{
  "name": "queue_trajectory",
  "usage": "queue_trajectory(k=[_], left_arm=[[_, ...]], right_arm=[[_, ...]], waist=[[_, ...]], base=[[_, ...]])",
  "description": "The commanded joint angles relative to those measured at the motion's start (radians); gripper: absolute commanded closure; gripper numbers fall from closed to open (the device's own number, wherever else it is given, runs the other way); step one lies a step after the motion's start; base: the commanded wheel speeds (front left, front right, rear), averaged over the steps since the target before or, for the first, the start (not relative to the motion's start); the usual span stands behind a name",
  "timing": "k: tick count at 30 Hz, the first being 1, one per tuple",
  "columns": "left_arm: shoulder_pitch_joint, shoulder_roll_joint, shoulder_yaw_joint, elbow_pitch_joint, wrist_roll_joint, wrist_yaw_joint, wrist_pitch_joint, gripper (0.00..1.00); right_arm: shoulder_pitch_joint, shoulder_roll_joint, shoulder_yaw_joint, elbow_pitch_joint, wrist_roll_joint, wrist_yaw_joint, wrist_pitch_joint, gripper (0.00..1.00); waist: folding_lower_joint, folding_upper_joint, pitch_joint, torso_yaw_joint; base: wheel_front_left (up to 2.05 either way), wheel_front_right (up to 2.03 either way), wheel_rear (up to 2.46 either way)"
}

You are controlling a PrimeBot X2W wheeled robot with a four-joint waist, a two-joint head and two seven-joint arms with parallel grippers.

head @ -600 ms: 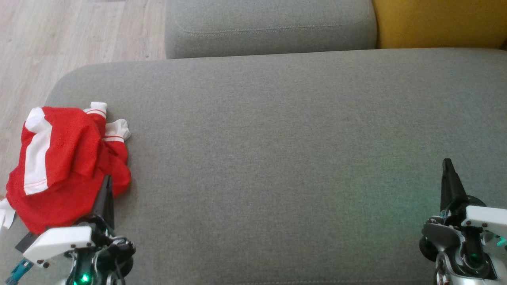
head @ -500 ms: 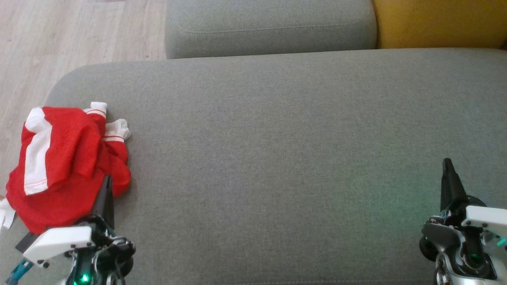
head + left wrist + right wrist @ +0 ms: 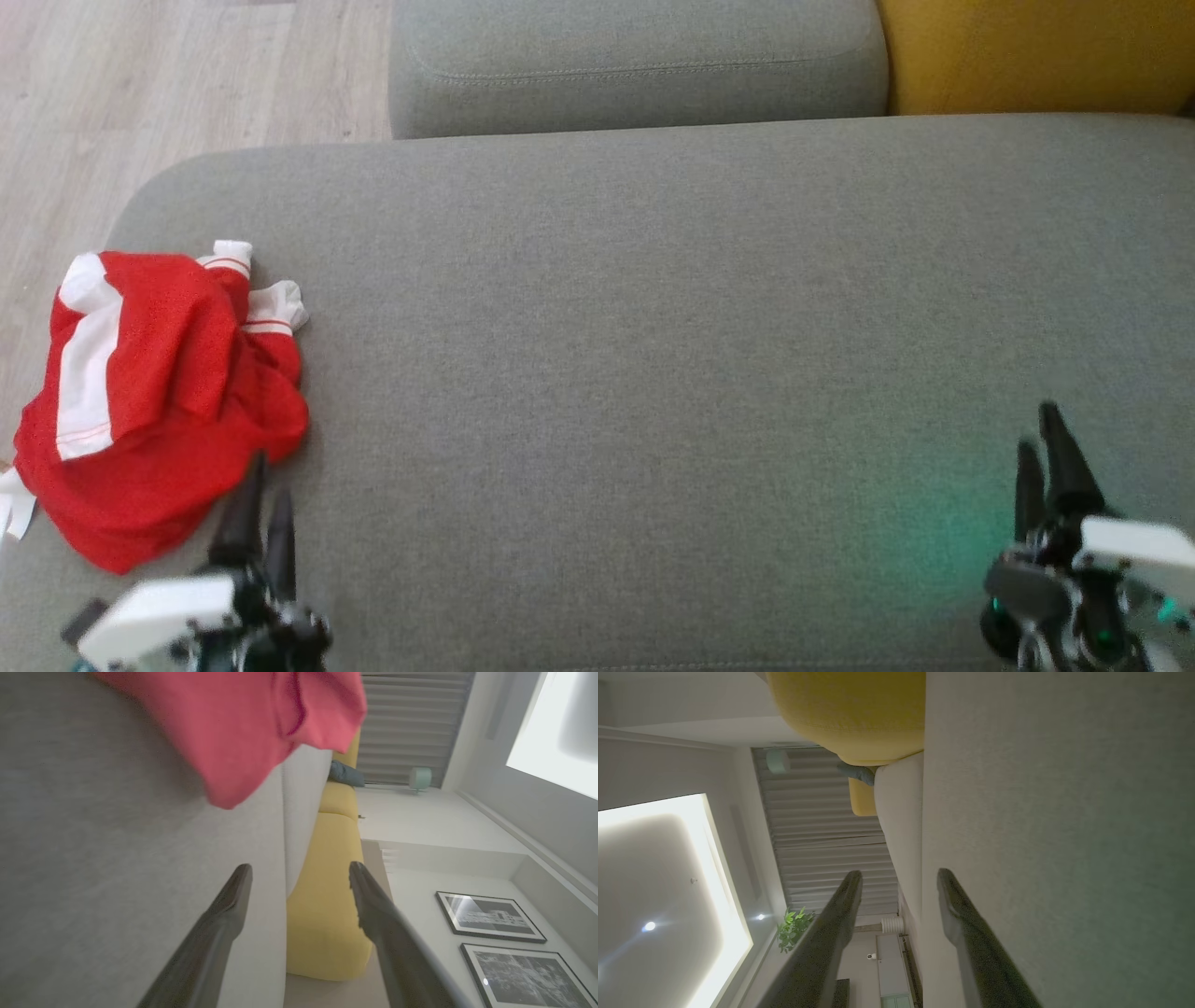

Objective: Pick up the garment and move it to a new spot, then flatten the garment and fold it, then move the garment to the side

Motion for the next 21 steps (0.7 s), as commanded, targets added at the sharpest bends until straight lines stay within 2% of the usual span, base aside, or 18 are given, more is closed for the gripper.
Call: queue_trajectory(k=[1,10,21], left_arm=[[-0.008,0.001,0.000,-0.007,0.001,0.000,-0.003,0.00],[-0.024,0.004,0.003,-0.006,0.072,-0.001,-0.033,0.00],[-0.039,0.005,0.004,-0.012,0.222,0.003,-0.062,0.00]], right_arm=[[-0.006,-0.001,0.002,-0.009,-0.001,0.000,-0.001,0.00],[-0.025,-0.016,0.043,-0.014,-0.049,0.001,-0.032,0.00],[-0.061,-0.028,0.084,0.003,-0.183,0.001,-0.063,0.00]], waist=[[0.0000,0.0000,0.000,0.000],[0.0000,0.0000,0.004,0.000],[0.0000,0.0000,0.012,-0.001]], base=[[0.00,0.00,0.00],[0.00,0.00,0.00],[0.00,0.00,0.00]])
